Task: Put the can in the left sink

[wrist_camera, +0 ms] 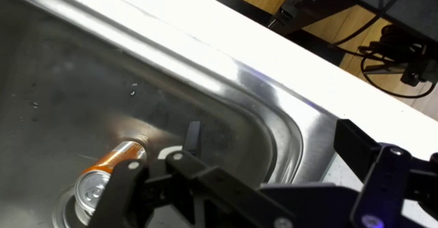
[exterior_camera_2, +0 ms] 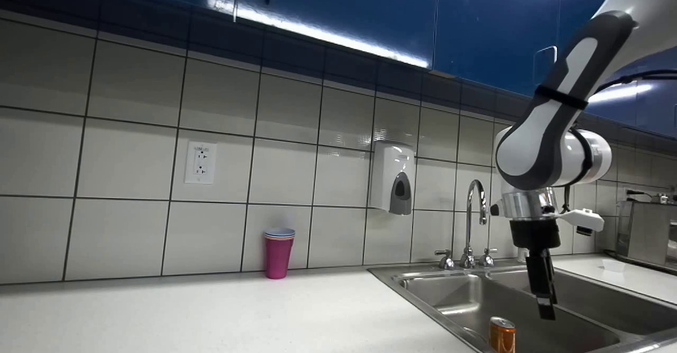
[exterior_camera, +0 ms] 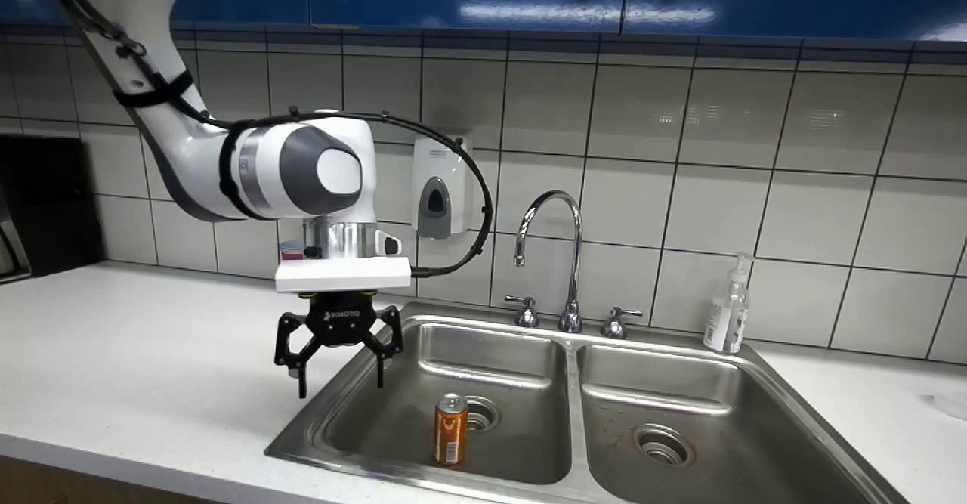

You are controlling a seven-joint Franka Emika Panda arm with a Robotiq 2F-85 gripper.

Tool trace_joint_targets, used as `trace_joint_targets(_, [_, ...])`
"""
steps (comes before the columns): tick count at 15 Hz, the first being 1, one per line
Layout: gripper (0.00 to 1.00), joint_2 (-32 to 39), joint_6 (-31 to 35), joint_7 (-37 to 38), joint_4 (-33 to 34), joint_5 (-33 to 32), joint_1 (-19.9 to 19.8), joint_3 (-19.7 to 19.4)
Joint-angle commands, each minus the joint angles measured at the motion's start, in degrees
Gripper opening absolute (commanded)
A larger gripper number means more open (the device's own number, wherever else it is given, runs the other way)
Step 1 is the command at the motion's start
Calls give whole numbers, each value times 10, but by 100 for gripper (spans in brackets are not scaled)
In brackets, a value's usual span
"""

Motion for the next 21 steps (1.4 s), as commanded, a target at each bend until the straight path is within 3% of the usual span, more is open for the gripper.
trace_joint_targets(1, [100,-93,23,-13,-96,-49,2,-20])
trace_joint_targets(2, [100,-108,27,-15,-115,-65,-1,-25])
trace_joint_targets(3, [100,-69,5,-31,-59,-61,2,-31])
trace_joint_targets(7, [100,-78,11,-53,-60,-99,-14,-59])
trace_joint_targets(8, [100,-66,6,-27,-58,-78,2,-50])
trace_joint_targets(21, [100,-66,6,-35,-56,-89,-4,-61])
